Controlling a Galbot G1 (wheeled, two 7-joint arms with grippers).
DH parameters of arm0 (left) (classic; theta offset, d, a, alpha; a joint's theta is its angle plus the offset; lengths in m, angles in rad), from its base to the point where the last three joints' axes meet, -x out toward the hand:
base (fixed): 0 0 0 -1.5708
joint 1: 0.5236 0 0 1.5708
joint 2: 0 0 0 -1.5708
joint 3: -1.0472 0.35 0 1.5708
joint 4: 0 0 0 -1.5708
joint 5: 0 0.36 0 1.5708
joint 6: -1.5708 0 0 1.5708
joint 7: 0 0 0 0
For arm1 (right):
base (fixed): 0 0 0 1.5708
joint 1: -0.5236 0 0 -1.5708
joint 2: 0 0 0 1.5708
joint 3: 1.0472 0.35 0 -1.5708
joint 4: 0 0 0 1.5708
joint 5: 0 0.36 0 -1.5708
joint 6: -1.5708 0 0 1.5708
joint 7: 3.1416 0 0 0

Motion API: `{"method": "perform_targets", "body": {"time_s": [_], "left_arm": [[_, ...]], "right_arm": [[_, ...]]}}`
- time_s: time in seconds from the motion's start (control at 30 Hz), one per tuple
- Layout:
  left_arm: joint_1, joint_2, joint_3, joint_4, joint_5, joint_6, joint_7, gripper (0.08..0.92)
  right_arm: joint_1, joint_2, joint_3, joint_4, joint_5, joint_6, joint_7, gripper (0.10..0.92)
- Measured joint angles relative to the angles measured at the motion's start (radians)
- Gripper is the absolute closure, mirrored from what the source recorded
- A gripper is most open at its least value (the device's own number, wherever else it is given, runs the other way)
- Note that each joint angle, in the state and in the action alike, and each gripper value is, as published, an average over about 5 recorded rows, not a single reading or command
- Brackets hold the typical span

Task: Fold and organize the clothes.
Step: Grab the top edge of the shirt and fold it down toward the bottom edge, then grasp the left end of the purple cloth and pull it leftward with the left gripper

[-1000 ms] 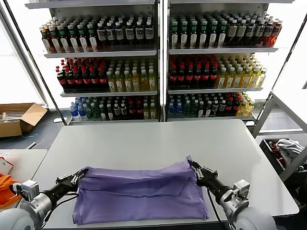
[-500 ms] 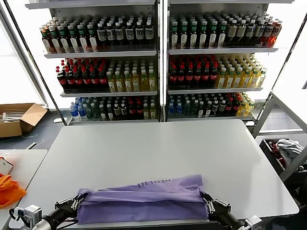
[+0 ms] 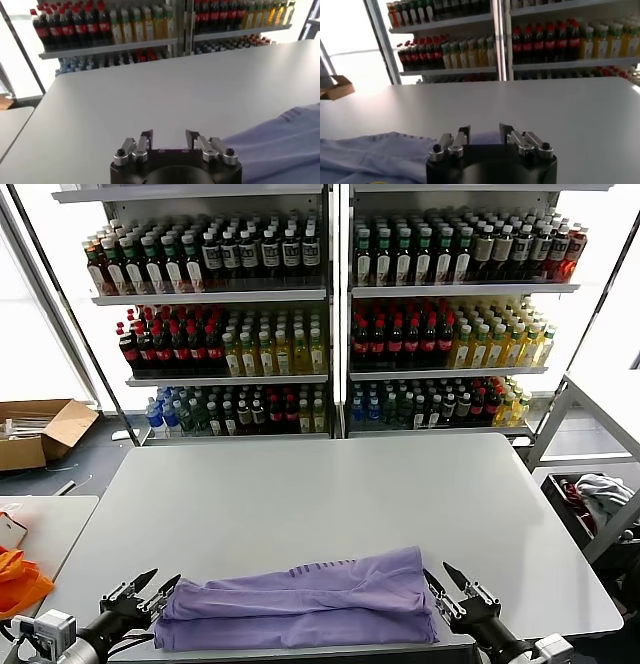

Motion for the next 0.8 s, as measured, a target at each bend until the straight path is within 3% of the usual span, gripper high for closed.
{"method": "perform_targets", "body": {"time_s": [0.2, 0.33, 0.8], "left_arm": [[0.023, -0.075, 0.034, -0.013, 0.020, -0.033, -0.062, 0.273], [0.034, -0.133, 0.069, -0.008, 0.040, -0.059, -0.110, 0.192], [0.017, -0.269, 0.171, 0.071, 0.097, -0.073, -0.226, 0.198]], "right_arm": [[0.028, 0.040, 0.067, -0.037, -0.003, 0.058, -0.002, 0.265], [0.029, 0.057, 0.110, -0.065, -0.004, 0.096, -0.006, 0.209], [0.012, 0.077, 0.179, -0.105, 0.023, 0.172, -0.008, 0.203]]}}
